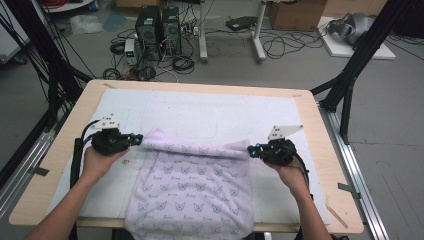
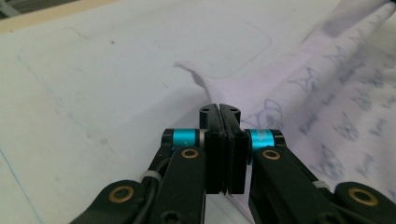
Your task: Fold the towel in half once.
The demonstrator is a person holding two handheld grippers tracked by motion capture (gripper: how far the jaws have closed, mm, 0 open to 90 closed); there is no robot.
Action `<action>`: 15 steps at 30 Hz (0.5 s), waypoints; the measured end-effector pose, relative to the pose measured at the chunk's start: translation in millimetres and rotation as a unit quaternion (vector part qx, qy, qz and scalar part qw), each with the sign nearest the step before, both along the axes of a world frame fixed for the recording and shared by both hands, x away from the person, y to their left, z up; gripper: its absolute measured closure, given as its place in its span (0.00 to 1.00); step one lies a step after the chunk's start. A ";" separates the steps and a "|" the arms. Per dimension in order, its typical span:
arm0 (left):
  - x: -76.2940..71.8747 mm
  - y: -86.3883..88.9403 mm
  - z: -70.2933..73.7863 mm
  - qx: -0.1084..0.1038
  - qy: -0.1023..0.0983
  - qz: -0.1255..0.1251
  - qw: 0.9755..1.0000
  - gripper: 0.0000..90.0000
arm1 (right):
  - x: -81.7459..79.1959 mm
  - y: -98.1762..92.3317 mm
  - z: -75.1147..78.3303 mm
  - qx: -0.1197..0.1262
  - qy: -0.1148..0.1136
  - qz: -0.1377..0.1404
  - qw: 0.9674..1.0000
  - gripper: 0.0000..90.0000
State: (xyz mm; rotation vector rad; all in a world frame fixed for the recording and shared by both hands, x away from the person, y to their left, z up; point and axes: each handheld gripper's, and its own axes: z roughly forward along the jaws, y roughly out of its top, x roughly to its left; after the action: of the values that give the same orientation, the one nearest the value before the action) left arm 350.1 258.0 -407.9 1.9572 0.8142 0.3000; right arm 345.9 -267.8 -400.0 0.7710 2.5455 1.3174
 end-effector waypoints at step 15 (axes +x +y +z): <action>-10.8 -3.6 -7.2 0.030 0.024 -0.013 0.999 0.60 | -12.0 -8.4 -11.7 0.001 0.025 -0.028 0.999 0.55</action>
State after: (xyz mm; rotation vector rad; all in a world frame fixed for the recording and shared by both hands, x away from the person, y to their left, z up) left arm 339.4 254.4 -415.1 2.0356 0.8199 0.2653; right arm 333.9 -276.3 -411.7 0.8794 2.5404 1.2997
